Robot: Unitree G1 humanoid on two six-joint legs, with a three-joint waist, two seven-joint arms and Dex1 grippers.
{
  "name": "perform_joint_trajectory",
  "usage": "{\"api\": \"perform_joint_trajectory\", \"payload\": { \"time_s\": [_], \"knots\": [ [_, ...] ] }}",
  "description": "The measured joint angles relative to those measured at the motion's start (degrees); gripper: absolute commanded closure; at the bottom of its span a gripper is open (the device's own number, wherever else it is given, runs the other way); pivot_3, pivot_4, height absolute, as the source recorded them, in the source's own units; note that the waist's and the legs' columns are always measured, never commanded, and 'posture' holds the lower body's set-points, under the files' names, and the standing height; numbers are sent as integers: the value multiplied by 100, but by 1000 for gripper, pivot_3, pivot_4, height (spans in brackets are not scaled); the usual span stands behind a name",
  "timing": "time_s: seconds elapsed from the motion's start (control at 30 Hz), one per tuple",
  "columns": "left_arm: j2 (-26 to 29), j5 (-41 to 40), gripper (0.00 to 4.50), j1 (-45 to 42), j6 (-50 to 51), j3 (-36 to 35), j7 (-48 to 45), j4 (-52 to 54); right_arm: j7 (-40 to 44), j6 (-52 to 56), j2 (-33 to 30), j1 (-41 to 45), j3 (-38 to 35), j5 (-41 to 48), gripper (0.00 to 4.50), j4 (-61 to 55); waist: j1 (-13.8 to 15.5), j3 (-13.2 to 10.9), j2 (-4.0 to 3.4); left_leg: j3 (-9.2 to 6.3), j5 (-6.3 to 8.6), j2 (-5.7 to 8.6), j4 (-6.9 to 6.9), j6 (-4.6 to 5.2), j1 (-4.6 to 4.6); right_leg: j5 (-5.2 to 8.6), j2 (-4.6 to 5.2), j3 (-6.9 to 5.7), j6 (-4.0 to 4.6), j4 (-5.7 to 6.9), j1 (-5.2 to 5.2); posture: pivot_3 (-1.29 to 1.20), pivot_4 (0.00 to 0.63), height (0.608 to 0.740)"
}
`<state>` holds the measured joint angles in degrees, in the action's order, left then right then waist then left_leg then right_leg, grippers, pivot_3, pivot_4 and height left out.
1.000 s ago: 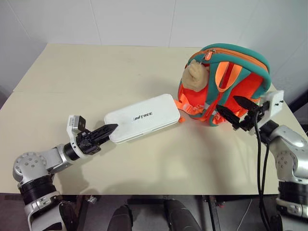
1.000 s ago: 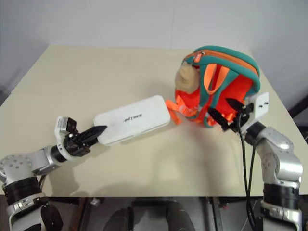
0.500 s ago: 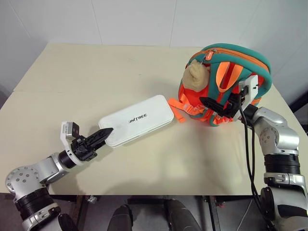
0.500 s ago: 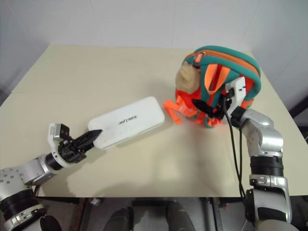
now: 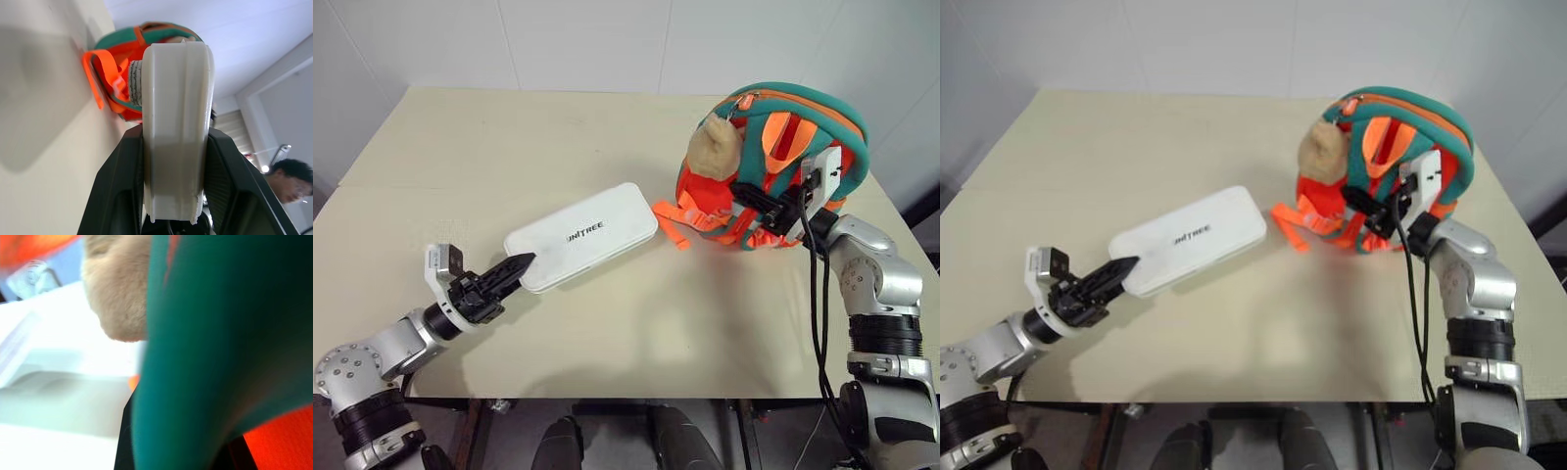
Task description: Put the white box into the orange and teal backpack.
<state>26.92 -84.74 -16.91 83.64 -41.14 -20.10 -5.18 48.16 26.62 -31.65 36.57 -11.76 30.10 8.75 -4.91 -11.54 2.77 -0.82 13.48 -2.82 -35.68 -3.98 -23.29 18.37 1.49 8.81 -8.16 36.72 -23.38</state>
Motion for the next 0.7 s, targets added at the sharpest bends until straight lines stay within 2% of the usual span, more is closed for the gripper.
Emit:
{"api": "perform_joint_trajectory", "payload": {
  "time_s": [0.3,0.7],
  "knots": [
    [921,116,3216,-71,-433,155,-266,-684,-148,1427,-7,-589,33,1285,4500,-2365,3,-1,-2,2,-1,-4,44,-4,-2,11,1,-3,18,-20,-17,0,150,740],
    [1393,572,3216,-490,-695,444,-871,-1166,-601,2321,-10,-119,36,2836,4500,-3516,5,-2,-4,0,3,-10,67,-10,-17,25,2,-14,34,-28,-37,0,150,740]
  ]
}}
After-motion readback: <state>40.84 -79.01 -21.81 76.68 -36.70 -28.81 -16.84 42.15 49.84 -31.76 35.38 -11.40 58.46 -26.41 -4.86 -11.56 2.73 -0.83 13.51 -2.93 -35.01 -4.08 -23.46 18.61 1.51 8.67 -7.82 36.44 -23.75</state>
